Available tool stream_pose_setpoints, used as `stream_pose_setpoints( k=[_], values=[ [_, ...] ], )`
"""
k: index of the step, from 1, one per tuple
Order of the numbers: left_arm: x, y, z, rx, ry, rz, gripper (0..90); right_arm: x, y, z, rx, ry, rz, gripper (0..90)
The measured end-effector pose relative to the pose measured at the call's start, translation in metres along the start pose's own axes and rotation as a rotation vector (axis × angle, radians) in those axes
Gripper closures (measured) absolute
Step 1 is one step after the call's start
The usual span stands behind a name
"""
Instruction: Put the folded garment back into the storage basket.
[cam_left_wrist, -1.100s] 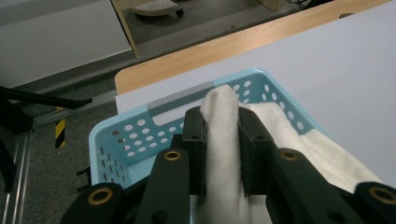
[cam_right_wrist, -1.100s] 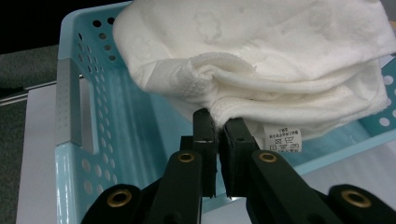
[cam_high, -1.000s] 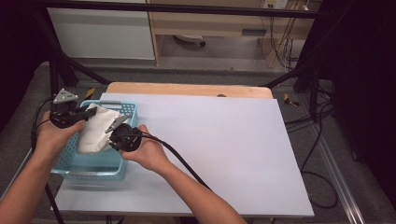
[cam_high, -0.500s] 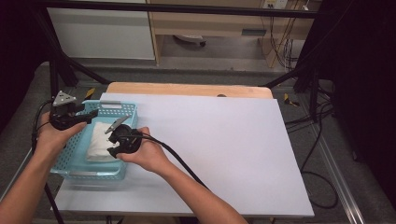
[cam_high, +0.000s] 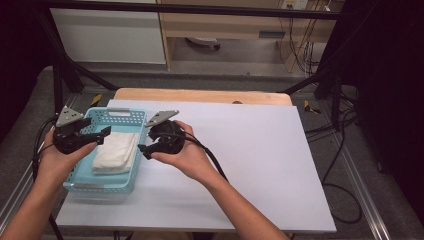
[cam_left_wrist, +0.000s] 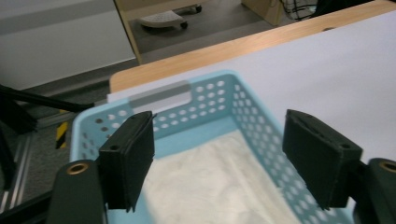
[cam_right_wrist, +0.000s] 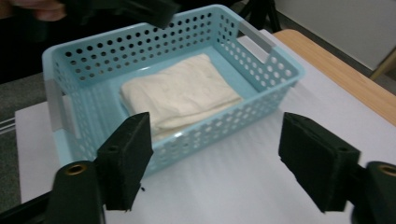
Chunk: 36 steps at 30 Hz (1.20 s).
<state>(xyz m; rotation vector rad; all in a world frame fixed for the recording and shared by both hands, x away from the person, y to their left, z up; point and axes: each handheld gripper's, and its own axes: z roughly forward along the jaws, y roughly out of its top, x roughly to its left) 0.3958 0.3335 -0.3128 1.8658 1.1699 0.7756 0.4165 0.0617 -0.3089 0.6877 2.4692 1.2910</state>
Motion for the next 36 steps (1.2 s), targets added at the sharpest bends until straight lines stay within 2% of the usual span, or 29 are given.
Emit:
stream_pose_setpoints(
  k=[4,9,12,14,17,20,24,27,28,31,36],
  values=[
    [-0.016,0.001,-0.004,-0.006,-0.003,0.021,20.2,-0.013,-0.006,-0.010,0.006,-0.026,0.021,17.6],
    [-0.029,0.004,-0.002,-0.015,-0.033,0.004,16.7,-0.026,-0.011,-0.018,-0.003,-0.044,0.058,13.7],
    [-0.035,0.006,-0.002,-0.051,-0.067,-0.007,16.1,-0.032,-0.013,-0.023,-0.007,-0.051,0.075,13.0],
    [-0.038,0.006,-0.001,-0.061,-0.065,-0.009,15.5,-0.036,-0.014,-0.026,-0.005,-0.054,0.082,12.4],
    [-0.044,0.004,0.001,-0.055,-0.091,-0.027,13.5,-0.041,-0.016,-0.029,-0.004,-0.057,0.099,11.0],
    [-0.053,-0.001,0.004,-0.050,-0.104,-0.018,11.5,-0.046,-0.017,-0.032,0.002,-0.058,0.119,9.6],
    [-0.063,-0.003,0.004,-0.062,-0.116,-0.005,10.4,-0.051,-0.020,-0.035,0.000,-0.063,0.119,6.6],
    [-0.068,-0.004,0.007,-0.038,-0.102,0.033,10.1,-0.055,-0.023,-0.037,0.019,-0.083,0.108,6.4],
    [-0.069,-0.004,0.006,-0.039,-0.103,0.033,10.3,-0.056,-0.024,-0.038,0.019,-0.094,0.111,6.3],
    [-0.069,-0.006,0.005,-0.054,-0.120,0.001,9.9,-0.061,-0.026,-0.041,0.008,-0.118,0.117,6.1],
    [-0.071,-0.007,0.003,-0.058,-0.130,-0.005,9.2,-0.071,-0.029,-0.045,0.000,-0.164,0.156,6.2]
  ],
)
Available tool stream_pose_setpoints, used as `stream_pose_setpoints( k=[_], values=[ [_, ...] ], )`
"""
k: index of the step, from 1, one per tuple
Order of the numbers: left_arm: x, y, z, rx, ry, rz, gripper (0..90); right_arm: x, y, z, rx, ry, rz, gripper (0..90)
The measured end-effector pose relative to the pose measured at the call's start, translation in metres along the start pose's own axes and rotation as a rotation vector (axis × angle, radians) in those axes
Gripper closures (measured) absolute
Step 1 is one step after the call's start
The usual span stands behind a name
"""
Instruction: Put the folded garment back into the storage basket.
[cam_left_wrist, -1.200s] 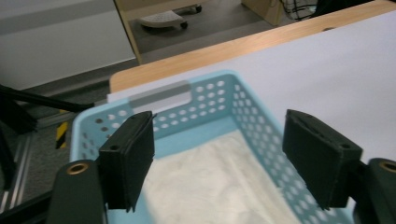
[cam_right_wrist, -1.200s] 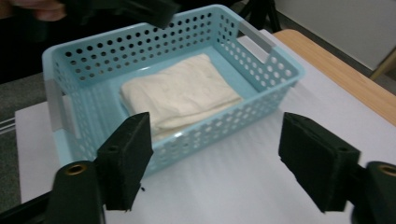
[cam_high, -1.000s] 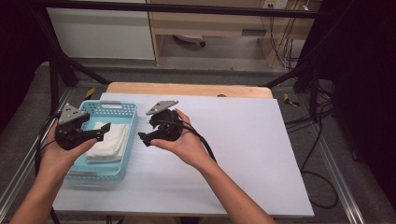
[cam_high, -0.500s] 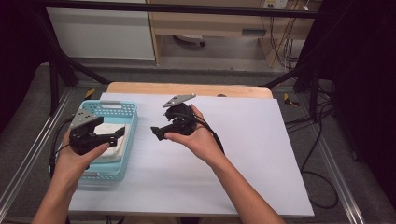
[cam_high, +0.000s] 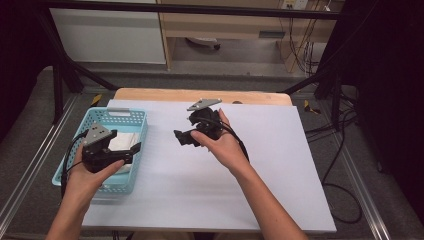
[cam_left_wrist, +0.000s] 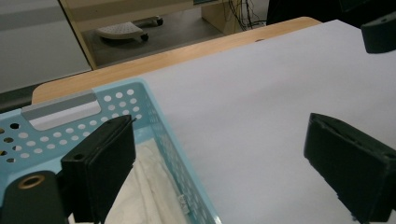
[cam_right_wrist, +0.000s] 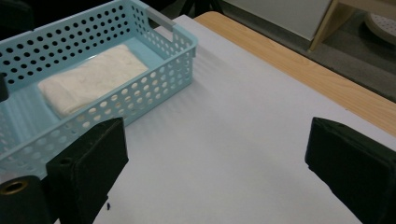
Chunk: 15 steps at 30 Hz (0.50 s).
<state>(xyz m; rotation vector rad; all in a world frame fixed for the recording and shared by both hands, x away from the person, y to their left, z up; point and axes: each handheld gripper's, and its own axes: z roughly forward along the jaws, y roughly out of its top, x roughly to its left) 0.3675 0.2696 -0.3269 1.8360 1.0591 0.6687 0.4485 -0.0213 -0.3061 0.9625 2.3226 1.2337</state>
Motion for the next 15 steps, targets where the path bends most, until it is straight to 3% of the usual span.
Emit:
stream_pose_setpoints(
  k=[5,15],
  values=[
    [-0.001,-0.004,0.001,-0.004,-0.019,-0.005,8.5,-0.009,-0.001,-0.004,-0.016,-0.039,0.044,6.5],
    [-0.004,-0.009,-0.001,0.023,-0.021,0.004,8.3,-0.026,-0.010,-0.013,0.024,-0.026,0.047,7.2]
  ],
)
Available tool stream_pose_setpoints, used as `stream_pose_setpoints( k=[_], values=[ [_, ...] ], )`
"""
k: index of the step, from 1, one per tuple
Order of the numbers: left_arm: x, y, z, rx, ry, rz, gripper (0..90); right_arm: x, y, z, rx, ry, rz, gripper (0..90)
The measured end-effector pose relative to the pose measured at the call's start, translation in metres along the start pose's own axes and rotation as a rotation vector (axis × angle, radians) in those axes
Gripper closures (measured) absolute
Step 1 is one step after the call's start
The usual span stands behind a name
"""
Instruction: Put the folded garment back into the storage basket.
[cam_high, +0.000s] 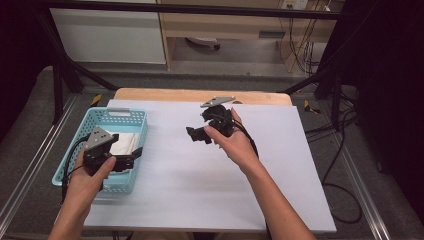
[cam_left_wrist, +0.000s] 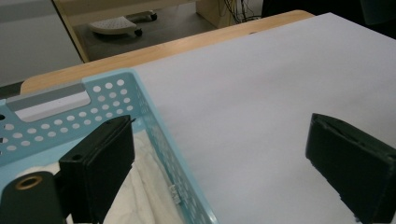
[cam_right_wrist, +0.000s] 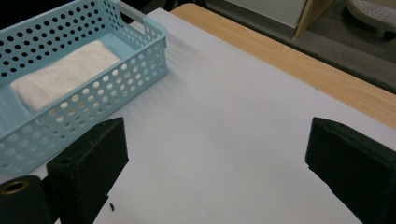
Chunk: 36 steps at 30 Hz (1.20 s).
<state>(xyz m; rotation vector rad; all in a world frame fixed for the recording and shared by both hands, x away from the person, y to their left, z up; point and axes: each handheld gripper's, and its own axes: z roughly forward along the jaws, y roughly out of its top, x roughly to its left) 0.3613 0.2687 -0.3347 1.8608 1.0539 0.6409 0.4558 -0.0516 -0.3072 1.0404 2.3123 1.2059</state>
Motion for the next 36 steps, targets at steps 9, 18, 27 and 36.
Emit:
stream_pose_setpoints(
  k=[9,18,27,36],
  values=[
    [0.005,-0.006,-0.005,0.010,0.010,-0.016,8.3,-0.013,-0.008,-0.012,-0.020,0.001,-0.006,7.7],
    [0.011,-0.010,-0.008,-0.006,0.008,-0.036,8.3,-0.021,-0.018,-0.018,-0.057,-0.030,-0.036,7.2],
    [0.018,-0.015,-0.011,-0.013,0.016,-0.054,8.3,-0.034,-0.030,-0.029,-0.097,-0.052,-0.003,7.6],
    [0.015,-0.016,-0.009,-0.001,-0.008,-0.045,7.5,-0.045,-0.047,-0.044,-0.110,-0.051,0.036,13.2]
  ],
)
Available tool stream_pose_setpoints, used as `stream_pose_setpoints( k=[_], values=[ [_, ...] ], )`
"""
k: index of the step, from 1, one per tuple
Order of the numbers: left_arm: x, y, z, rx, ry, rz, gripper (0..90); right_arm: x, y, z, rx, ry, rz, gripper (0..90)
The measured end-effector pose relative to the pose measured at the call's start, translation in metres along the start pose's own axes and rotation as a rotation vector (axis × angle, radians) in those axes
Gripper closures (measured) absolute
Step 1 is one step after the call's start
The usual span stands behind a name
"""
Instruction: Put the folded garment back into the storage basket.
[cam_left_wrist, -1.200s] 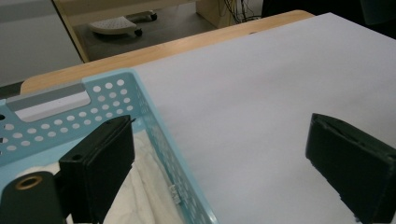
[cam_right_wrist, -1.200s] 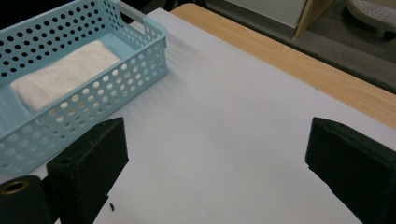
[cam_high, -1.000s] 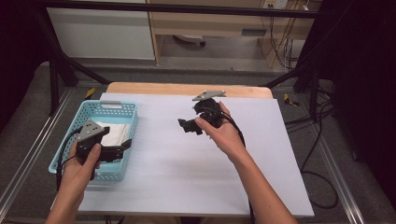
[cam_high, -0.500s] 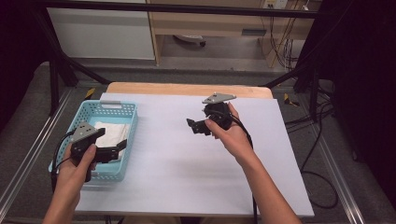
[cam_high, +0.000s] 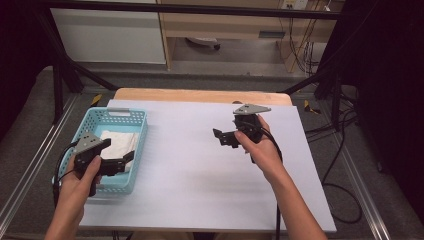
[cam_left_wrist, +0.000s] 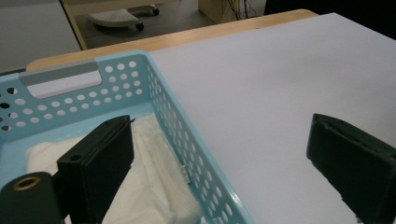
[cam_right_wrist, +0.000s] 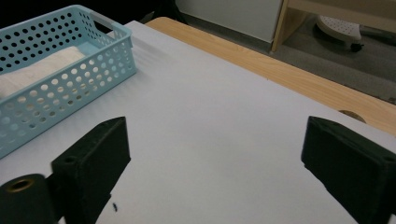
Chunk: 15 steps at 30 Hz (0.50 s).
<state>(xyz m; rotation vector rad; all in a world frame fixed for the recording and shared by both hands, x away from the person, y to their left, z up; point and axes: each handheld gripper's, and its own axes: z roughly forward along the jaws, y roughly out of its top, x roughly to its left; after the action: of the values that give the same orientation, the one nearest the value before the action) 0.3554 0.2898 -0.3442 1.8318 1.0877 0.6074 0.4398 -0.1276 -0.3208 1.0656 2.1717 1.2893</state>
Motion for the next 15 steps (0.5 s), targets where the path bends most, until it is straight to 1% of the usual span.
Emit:
stream_pose_setpoints(
  k=[4,9,15],
  values=[
    [0.000,-0.001,0.000,-0.004,-0.006,-0.001,7.3,-0.001,-0.008,-0.013,-0.015,-0.004,-0.007,10.2],
    [0.000,-0.002,-0.001,-0.005,-0.003,0.000,7.3,-0.007,-0.019,-0.024,-0.029,-0.018,0.022,9.3],
    [0.000,-0.003,-0.001,-0.005,-0.009,0.001,7.2,-0.019,-0.032,-0.034,-0.041,-0.038,0.057,9.3]
  ],
)
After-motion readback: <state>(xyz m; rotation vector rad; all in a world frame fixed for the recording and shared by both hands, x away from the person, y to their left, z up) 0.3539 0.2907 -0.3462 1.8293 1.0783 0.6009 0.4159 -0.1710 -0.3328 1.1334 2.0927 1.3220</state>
